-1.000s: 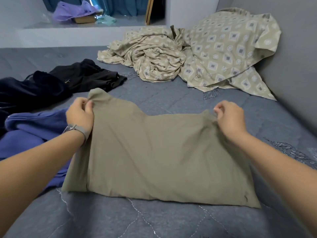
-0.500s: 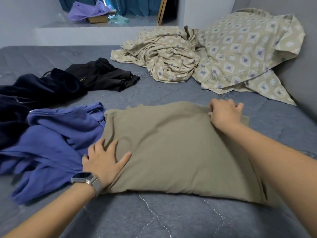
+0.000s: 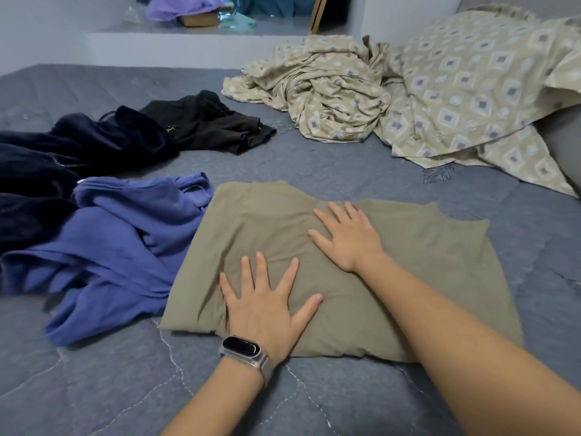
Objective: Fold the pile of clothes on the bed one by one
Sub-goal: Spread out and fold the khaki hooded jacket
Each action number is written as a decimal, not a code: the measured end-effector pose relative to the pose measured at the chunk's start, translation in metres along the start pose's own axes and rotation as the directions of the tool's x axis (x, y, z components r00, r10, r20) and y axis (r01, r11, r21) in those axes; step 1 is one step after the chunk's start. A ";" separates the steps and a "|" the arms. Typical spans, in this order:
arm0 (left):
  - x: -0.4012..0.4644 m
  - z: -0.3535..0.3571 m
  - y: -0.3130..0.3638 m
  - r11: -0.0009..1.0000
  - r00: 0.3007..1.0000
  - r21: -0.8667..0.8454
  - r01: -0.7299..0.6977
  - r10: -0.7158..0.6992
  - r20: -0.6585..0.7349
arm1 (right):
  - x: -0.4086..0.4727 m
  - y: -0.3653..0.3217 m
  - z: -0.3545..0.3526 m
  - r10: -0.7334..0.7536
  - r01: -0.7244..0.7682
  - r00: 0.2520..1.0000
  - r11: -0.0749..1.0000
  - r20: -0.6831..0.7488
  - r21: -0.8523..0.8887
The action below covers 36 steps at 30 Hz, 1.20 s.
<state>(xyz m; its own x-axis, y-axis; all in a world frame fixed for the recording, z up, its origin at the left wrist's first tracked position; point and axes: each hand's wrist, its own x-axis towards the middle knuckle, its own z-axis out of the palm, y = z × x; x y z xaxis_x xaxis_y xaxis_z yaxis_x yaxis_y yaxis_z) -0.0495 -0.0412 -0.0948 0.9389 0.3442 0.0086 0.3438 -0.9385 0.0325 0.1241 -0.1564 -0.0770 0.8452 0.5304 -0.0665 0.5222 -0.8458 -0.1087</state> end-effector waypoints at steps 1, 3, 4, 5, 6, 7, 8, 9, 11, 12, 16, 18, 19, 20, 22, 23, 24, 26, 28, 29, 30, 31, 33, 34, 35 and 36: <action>0.000 0.000 -0.002 1.000 1.000 -0.002 -0.001 0.001 0.014 | 0.004 0.004 -0.002 0.049 -0.049 0.999 0.999 0.015 0.019; 0.000 0.002 -0.007 0.999 1.000 -0.020 -0.027 0.027 -0.007 | 0.005 0.005 -0.010 0.092 -0.092 0.996 0.994 0.010 0.065; 0.000 0.003 -0.010 0.999 0.998 -0.026 -0.044 0.043 -0.038 | 0.000 0.006 -0.012 0.097 -0.093 0.994 0.992 -0.045 0.089; -0.001 0.004 -0.014 0.998 0.997 -0.026 -0.049 0.047 -0.066 | -0.012 0.007 -0.015 0.113 -0.098 0.985 0.989 -0.129 0.112; -0.001 0.005 -0.019 0.999 0.996 -0.025 -0.031 0.029 -0.080 | -0.031 0.014 -0.015 0.143 -0.117 0.968 0.984 -0.207 0.132; 0.000 0.004 -0.025 1.000 0.995 -0.026 0.011 -0.013 -0.094 | -0.056 0.025 -0.012 0.184 -0.155 0.951 0.979 -0.249 0.131; 0.001 0.003 -0.031 0.997 0.991 -0.026 0.078 -0.080 -0.103 | -0.084 0.041 -0.005 0.237 -0.215 0.939 0.970 -0.248 0.111; 0.003 0.001 -0.037 0.987 0.982 -0.024 0.158 -0.159 -0.097 | -0.114 0.058 0.002 0.295 -0.281 0.928 0.955 -0.229 0.091; 0.008 -0.004 -0.046 0.958 0.957 -0.023 0.287 -0.288 -0.029 | -0.160 0.091 0.017 0.405 -0.395 0.889 0.914 -0.213 0.090; 0.010 -0.007 -0.048 0.949 0.949 -0.017 0.314 -0.314 0.004 | -0.173 0.101 0.020 0.459 -0.446 0.867 0.888 -0.192 0.112; 0.018 -0.032 -0.046 0.947 0.945 -0.031 0.321 -0.317 0.078 | -0.181 0.098 0.016 0.630 -0.603 0.765 0.774 -0.138 0.193; 0.029 -0.048 -0.047 0.945 0.952 -0.125 0.301 -0.290 0.103 | -0.179 0.087 0.011 0.708 -0.657 0.701 0.690 -0.092 0.303; 0.036 -0.054 -0.049 0.935 0.954 -0.195 0.297 -0.281 0.107 | -0.179 0.081 0.006 0.723 -0.661 0.688 0.660 -0.065 0.356; 0.044 -0.058 -0.050 0.924 0.957 -0.248 0.291 -0.274 0.100 | -0.177 0.076 0.004 0.729 -0.654 0.682 0.638 -0.047 0.407; 0.053 -0.063 -0.053 0.932 0.962 -0.239 0.271 -0.256 0.093 | -0.173 0.070 -0.005 0.739 -0.640 0.673 0.598 -0.023 0.482; 0.056 -0.065 -0.053 0.942 0.963 -0.208 0.264 -0.247 0.107 | -0.170 0.072 -0.007 0.743 -0.640 0.669 0.581 -0.007 0.503; 0.057 -0.066 -0.052 0.948 0.962 -0.184 0.261 -0.239 0.130 | -0.167 0.074 -0.011 0.748 -0.635 0.664 0.557 0.010 0.535; 0.059 -0.068 -0.050 0.938 0.951 -0.206 0.279 -0.239 0.197 | -0.166 0.078 -0.022 0.768 -0.602 0.636 0.431 0.079 0.672; 0.064 -0.070 -0.051 0.885 0.921 -0.318 0.341 -0.246 0.304 | -0.167 0.078 -0.035 0.751 -0.497 0.637 0.227 0.175 0.837; 0.066 -0.072 -0.052 0.841 0.898 -0.384 0.382 -0.239 0.370 | -0.165 0.078 -0.039 0.699 -0.428 0.676 0.114 0.234 0.896; 0.069 -0.074 -0.053 0.778 0.876 -0.464 0.424 -0.221 0.430 | -0.162 0.074 -0.044 0.640 -0.380 0.715 0.020 0.280 0.925; 0.070 -0.077 -0.054 0.662 0.858 -0.583 0.471 -0.191 0.477 | -0.158 0.071 -0.045 0.581 -0.369 0.755 -0.009 0.305 0.930; 0.066 -0.085 -0.054 0.337 0.797 -0.733 0.591 -0.107 0.594 | -0.147 0.065 -0.042 0.515 -0.381 0.800 0.041 0.307 0.924; 0.063 -0.089 -0.053 0.200 0.768 -0.748 0.633 -0.046 0.638 | -0.142 0.063 -0.041 0.507 -0.386 0.806 0.056 0.307 0.921; 0.059 -0.091 -0.053 0.092 0.754 -0.751 0.654 0.003 0.657 | -0.138 0.063 -0.039 0.506 -0.388 0.803 0.041 0.316 0.921; 0.057 -0.090 -0.054 0.015 0.752 -0.753 0.658 0.025 0.658 | -0.135 0.064 -0.037 0.507 -0.380 0.795 -0.010 0.333 0.925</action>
<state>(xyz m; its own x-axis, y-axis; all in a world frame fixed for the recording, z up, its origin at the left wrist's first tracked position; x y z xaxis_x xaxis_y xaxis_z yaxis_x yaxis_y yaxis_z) -0.0164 0.0316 -0.0060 0.7277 0.2170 -0.6507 0.6086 0.2334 0.7584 0.0480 -0.2845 -0.0380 0.8988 0.0122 -0.4381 -0.4323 -0.1400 -0.8908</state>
